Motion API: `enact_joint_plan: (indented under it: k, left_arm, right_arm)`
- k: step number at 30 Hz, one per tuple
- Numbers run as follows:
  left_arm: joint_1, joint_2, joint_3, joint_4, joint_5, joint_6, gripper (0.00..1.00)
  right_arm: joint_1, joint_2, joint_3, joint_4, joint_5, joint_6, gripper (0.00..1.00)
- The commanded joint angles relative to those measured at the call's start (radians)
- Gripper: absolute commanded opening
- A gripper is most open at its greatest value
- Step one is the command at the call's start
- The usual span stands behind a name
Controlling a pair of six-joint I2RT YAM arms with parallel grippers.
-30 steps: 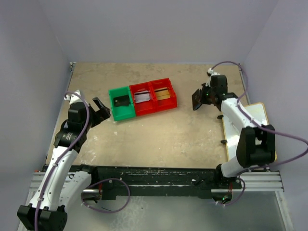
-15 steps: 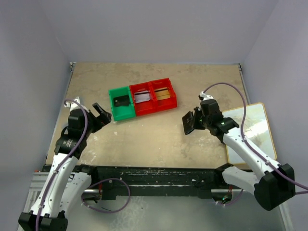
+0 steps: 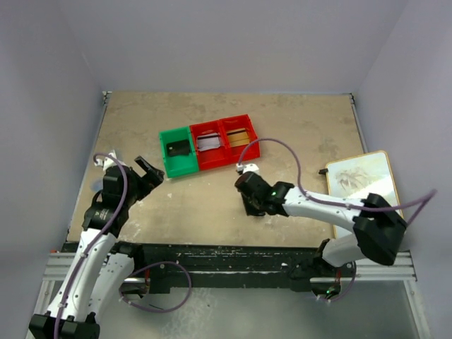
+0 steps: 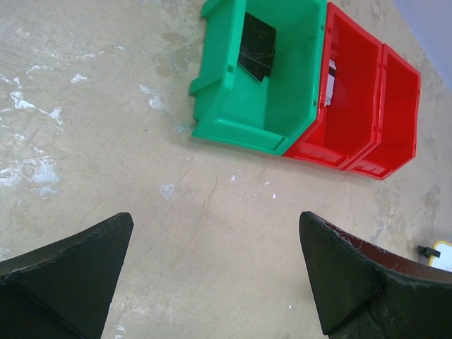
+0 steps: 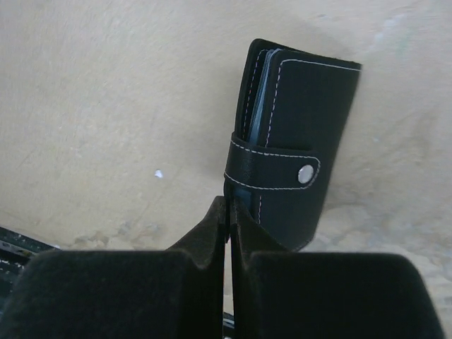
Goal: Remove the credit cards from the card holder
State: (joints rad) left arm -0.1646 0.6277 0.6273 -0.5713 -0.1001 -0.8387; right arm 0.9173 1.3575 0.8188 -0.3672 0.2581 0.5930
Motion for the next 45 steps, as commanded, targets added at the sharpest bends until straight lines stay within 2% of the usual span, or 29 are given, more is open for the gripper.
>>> enact_joint_plan:
  k: [1, 5, 7, 10, 13, 16, 20, 25, 29, 34, 37, 45]
  left_arm:
    - [0.005, -0.007, -0.014, 0.022, -0.035, -0.037, 0.99]
    - [0.005, -0.007, -0.019, 0.023, -0.042, -0.049, 1.0]
    - [0.005, -0.006, -0.028, 0.043, -0.014, -0.052, 0.99]
    - [0.005, 0.01, -0.067, 0.123, 0.086, -0.047, 1.0]
    - [0.003, 0.073, -0.13, 0.245, 0.223, -0.045, 0.98]
    - [-0.041, 0.136, -0.165, 0.389, 0.318, -0.058, 0.89]
    - [-0.215, 0.232, -0.134, 0.516, 0.276, -0.018, 0.86]
    - [-0.459, 0.429, -0.013, 0.501, 0.148, 0.15, 0.76]
    - [-0.594, 0.574, 0.082, 0.494, 0.084, 0.285, 0.75]
    - [-0.688, 0.701, 0.182, 0.479, 0.019, 0.393, 0.74]
    - [-0.728, 0.752, 0.221, 0.486, -0.016, 0.437, 0.72]
    - [-0.814, 0.862, 0.282, 0.511, -0.011, 0.522, 0.66]
  right_arm:
    - [0.123, 0.115, 0.072, 0.062, 0.064, 0.035, 0.0]
    - [0.193, 0.119, 0.083, 0.181, -0.01, 0.036, 0.18]
    - [0.2, 0.066, 0.06, 0.261, -0.053, 0.041, 0.21]
    - [0.2, -0.067, 0.005, 0.306, -0.049, 0.102, 0.35]
    - [0.189, -0.163, -0.071, 0.286, 0.107, 0.175, 0.36]
    - [0.118, -0.193, -0.112, 0.193, 0.146, 0.277, 0.43]
    - [-0.015, -0.195, -0.195, 0.211, 0.022, 0.298, 0.43]
    - [-0.047, -0.24, -0.304, 0.3, -0.029, 0.389, 0.44]
    - [-0.077, -0.279, -0.375, 0.319, -0.053, 0.463, 0.44]
    - [-0.089, -0.308, -0.416, 0.336, -0.059, 0.464, 0.48]
    - [-0.1, -0.309, -0.422, 0.332, -0.061, 0.46, 0.54]
    - [-0.121, -0.295, -0.424, 0.358, -0.072, 0.442, 0.55]
